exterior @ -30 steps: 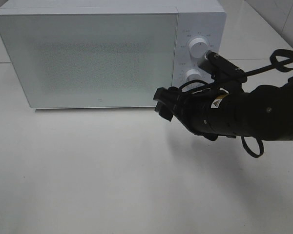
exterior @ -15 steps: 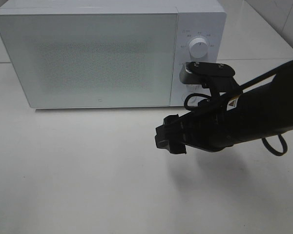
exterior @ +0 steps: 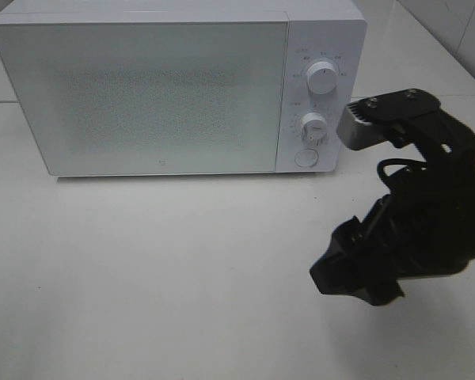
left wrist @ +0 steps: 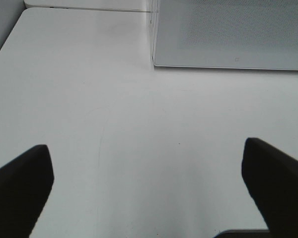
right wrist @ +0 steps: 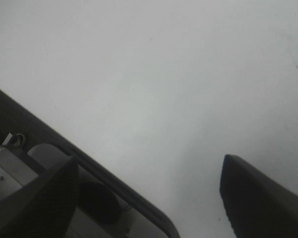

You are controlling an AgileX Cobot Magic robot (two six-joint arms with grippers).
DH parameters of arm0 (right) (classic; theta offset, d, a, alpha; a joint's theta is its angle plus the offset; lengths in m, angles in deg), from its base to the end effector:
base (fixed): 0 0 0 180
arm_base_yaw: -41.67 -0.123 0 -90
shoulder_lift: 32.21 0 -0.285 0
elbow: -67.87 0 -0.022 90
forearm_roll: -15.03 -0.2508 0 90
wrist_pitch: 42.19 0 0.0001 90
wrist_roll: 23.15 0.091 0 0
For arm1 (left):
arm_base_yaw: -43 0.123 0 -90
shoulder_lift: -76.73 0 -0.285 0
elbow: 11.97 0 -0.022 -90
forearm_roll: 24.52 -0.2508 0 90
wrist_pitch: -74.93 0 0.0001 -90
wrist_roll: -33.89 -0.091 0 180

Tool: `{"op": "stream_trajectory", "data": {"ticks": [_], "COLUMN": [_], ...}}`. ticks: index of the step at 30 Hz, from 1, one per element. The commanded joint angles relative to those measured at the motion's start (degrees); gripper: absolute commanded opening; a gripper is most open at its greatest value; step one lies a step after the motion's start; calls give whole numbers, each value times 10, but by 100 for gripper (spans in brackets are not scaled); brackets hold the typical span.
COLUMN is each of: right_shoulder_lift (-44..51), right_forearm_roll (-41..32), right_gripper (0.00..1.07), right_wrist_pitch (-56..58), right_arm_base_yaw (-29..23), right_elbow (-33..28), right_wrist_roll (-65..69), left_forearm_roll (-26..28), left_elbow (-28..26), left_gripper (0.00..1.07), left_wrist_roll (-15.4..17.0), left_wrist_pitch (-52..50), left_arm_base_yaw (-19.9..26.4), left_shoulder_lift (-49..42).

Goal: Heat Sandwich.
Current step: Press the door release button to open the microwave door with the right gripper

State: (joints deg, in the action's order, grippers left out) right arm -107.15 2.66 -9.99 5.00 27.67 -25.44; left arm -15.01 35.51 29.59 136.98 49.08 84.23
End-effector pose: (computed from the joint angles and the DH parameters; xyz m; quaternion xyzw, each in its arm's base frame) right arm 0.1637 0.1349 0.2359 -0.2509 0.9233 0.1597 0.2432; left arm -0.0080 -0.0142 0.2816 -0.0081 0.8498 -0.0353 0.5258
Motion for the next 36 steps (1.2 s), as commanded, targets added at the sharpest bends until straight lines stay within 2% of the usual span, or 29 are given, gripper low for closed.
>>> {"op": "stream_trajectory", "data": {"ticks": [1,7,12,16,21,24,25,26,29,30,31,36], "right_shoulder_lift": [50,127,201,302,343,387,406,406,442,465,465,536], "right_forearm_roll": [11,15,66,139,155,155,155,155,156,156,156,155], "right_gripper": [76,76,76,76,76,76,76,76,76,76,76,76], "right_wrist_pitch": [69,133,195,253,260,261,259,259,253,244,244,227], "right_arm_base_yaw": [1,1,1,1,10,68,104,104,157,191,191,269], "right_elbow": [-1,-1,-1,-1,-1,-1,-2,-2,-2,-2,-2,-19], "right_wrist_roll": [5,6,52,96,97,99,97,97,89,89,89,66], "left_forearm_roll": [1,1,1,1,1,1,1,1,1,1,1,1], "left_elbow": [1,1,1,1,1,1,1,1,1,1,1,1], "left_gripper": [98,98,98,98,98,98,98,98,98,98,98,98], "left_wrist_roll": [3,3,3,3,3,3,3,3,3,3,3,3], "left_wrist_pitch": [-7,-7,-7,-7,-7,-7,-7,-7,-7,-7,-7,-7], "left_arm_base_yaw": [-1,-1,-1,-1,-1,-1,-1,-1,-1,-1,-1,-1], "left_shoulder_lift": [-13,-13,-13,-13,-13,-13,-13,-13,-13,-13,-13,-13]}}
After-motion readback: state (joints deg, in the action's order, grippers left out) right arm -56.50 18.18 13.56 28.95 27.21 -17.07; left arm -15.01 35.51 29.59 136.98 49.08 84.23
